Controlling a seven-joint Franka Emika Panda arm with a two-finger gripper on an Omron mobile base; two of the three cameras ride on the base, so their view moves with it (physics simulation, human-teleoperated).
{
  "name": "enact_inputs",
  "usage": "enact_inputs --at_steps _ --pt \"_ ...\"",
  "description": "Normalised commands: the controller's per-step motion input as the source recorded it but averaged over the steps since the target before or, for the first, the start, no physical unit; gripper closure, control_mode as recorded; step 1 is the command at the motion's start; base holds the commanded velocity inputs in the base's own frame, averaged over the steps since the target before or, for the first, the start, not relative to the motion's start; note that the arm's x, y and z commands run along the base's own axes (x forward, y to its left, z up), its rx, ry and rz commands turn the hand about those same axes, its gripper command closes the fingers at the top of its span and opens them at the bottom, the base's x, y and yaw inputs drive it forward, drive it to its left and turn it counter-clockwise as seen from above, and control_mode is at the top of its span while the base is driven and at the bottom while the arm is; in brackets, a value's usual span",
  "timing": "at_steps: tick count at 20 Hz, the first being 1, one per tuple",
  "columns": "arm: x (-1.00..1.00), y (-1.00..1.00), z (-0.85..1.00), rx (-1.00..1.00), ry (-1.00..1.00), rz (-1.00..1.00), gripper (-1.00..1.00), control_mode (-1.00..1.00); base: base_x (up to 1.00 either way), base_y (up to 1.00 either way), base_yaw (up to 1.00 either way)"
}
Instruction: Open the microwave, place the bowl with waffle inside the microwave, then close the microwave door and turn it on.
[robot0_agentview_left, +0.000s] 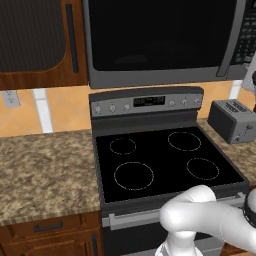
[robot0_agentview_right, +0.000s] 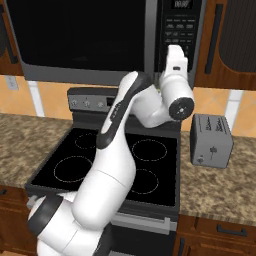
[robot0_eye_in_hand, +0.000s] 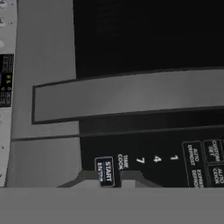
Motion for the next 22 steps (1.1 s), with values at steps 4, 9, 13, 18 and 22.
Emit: enact_inputs --at_steps 4,9,13,18,22 --pt "0.52 -0.15 0.00 0.00 -0.10 0.05 1.00 -1.00 0.00 0.00 0.00" --pt "0.46 -0.13 0.00 0.00 -0.05 0.06 1.00 -1.00 0.00 0.00 0.00" --pt "0.31 -0.20 0.00 0.00 -0.02 0.07 1.00 -1.00 0.00 0.00 0.00" --pt "-0.44 0.00 0.00 0.00 -0.08 0.05 1.00 -1.00 0.00 0.00 0.00" --pt "-1.00 0.00 -0.03 0.00 -0.02 0.01 1.00 -1.00 0.00 0.00 0.00"
